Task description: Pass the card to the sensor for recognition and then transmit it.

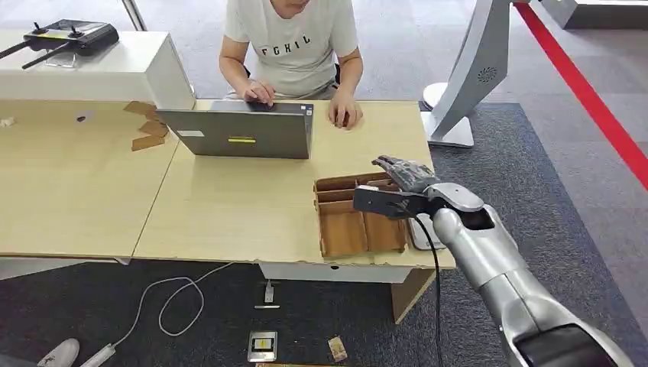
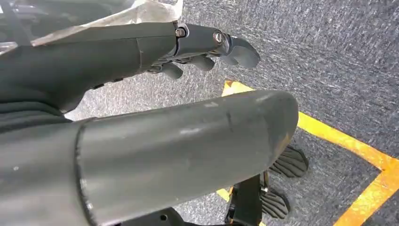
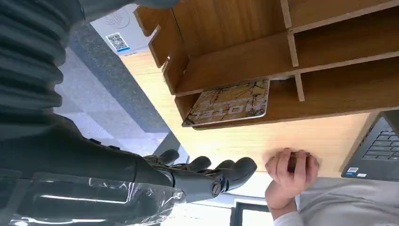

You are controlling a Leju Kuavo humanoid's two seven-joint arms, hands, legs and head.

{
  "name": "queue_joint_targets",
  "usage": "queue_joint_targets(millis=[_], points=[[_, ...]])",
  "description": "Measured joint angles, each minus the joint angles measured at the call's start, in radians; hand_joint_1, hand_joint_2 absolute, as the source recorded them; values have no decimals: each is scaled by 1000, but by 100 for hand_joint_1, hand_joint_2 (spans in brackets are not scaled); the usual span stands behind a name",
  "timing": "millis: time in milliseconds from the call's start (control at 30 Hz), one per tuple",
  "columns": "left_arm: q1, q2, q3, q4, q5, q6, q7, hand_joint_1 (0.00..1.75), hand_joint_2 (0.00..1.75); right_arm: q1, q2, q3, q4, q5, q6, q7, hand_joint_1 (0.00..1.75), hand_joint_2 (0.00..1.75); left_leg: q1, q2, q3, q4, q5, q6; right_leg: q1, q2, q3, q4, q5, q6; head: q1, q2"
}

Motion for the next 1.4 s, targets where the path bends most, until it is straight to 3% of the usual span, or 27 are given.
queue_joint_targets(millis=[800,1400], points=[[-1,0,-10,0,18,16,-5,0,0,1,2,11,-50,-3,-25,-26,0,175,0,0,0,0,0,0,0,0,0,0,0,0,0,0],[-3,6,-24,0,39,19,43,0,0,-30,55,46,7,-22,-68,-67,0,175,0,0,0,0,0,0,0,0,0,0,0,0,0,0]])
